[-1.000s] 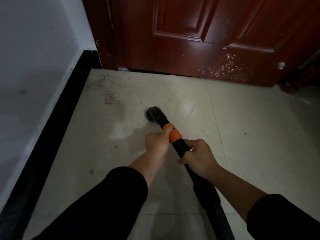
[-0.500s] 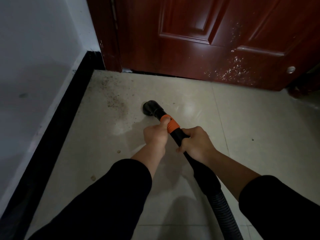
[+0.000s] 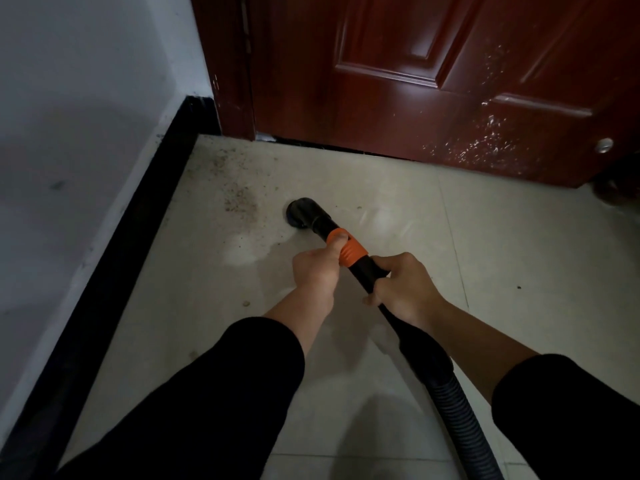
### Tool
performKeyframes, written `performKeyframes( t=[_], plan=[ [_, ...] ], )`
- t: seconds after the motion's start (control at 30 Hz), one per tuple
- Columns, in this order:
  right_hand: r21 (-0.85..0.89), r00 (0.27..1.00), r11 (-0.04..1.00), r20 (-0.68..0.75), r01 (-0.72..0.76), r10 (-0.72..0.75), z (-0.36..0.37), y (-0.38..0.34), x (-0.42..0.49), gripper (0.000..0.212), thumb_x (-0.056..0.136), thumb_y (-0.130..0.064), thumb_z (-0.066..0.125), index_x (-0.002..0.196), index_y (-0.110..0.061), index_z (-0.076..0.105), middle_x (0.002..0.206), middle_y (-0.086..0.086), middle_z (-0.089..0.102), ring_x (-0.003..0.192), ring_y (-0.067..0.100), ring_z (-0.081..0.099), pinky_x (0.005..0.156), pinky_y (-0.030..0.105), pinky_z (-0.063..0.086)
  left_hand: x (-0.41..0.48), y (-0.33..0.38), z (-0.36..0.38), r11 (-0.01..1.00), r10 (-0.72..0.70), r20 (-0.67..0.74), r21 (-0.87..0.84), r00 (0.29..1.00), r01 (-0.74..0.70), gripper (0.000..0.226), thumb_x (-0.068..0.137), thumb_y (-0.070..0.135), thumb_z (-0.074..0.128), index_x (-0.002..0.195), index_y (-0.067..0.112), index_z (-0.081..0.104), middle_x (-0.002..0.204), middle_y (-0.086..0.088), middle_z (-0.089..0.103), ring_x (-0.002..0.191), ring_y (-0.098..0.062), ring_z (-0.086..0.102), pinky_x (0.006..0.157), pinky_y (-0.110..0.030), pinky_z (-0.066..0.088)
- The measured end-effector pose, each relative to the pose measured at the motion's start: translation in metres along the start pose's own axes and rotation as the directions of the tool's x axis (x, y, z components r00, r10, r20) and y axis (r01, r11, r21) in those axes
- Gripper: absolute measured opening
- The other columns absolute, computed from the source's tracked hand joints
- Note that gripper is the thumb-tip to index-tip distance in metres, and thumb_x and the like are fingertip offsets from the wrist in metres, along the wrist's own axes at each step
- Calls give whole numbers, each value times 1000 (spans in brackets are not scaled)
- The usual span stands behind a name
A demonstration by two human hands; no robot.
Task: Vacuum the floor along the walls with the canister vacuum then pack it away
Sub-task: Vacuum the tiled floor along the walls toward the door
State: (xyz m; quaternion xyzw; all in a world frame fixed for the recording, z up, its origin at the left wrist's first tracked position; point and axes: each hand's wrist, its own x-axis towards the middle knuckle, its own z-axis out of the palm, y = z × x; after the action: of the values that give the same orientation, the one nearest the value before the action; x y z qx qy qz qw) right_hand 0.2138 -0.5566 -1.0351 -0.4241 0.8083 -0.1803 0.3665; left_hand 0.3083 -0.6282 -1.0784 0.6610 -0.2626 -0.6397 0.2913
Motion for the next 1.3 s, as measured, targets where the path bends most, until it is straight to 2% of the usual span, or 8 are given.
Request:
performKeyframes(
  t=[0.13,0.33,0.63,0.77,0.87,1.07,1.2,1.3],
  plan=[
    [-1,1000,1000,26,14,-14,-1,7,-12,32,72,6,64,91,-17,75,57,0,63,47,13,57,50,21,45,-10,-9,-6,1000,4,24,15,1000,-5,40,81,42,75,64,11,56,73,-9,61,66,-20,55,60,-26,44],
    [-33,996,999,82,30,-27,-5,13,-28,36,68,8,65,94,-15,75,57,3,61,44,11,54,44,16,42,-26,-21,-16,1000,17,14,13,1000,-17,39,79,42,76,70,7,60,71,-9,61,54,-17,49,55,-26,41],
    [-84,983,992,165,92,-77,-2,13,-44,45,66,7,70,104,-16,73,66,9,63,55,20,58,57,23,45,-39,-38,-32,999,35,-68,-36,997,-38,38,76,41,77,68,8,61,74,-10,63,70,-21,61,62,-29,46],
    [-114,978,986,186,120,-98,-1,16,-53,47,65,5,71,106,-18,73,76,13,68,63,24,62,61,26,47,-49,-45,-39,999,46,-94,-25,994,-48,38,76,41,76,70,7,62,77,-10,66,68,-20,59,57,-26,42],
    [-133,976,982,188,134,-108,-2,21,-59,47,65,5,70,104,-22,73,80,15,69,61,23,62,58,25,46,-58,-48,-39,999,46,-108,-15,993,-47,38,77,41,75,63,9,60,77,-13,68,67,-22,60,59,-28,43],
    [-171,984,978,147,121,-96,-9,33,-66,44,66,5,68,104,-17,73,84,16,70,72,31,66,57,25,45,-69,-52,-33,1000,8,-44,-27,999,-9,38,77,37,76,60,9,58,71,-10,65,67,-22,61,64,-28,46],
    [-181,988,978,128,105,-83,-16,40,-70,45,67,6,68,106,-16,72,85,16,69,67,28,64,56,24,42,-74,-51,-25,1000,-21,2,-13,1000,21,40,78,37,77,56,10,57,62,-7,61,59,-19,57,64,-28,46],
    [-186,986,976,142,111,-85,-19,44,-77,50,66,3,72,110,-20,72,84,13,69,67,23,63,59,25,45,-78,-56,-25,999,-37,15,-4,999,37,38,77,37,77,57,9,59,63,-8,63,61,-21,59,66,-29,48]
  ],
)
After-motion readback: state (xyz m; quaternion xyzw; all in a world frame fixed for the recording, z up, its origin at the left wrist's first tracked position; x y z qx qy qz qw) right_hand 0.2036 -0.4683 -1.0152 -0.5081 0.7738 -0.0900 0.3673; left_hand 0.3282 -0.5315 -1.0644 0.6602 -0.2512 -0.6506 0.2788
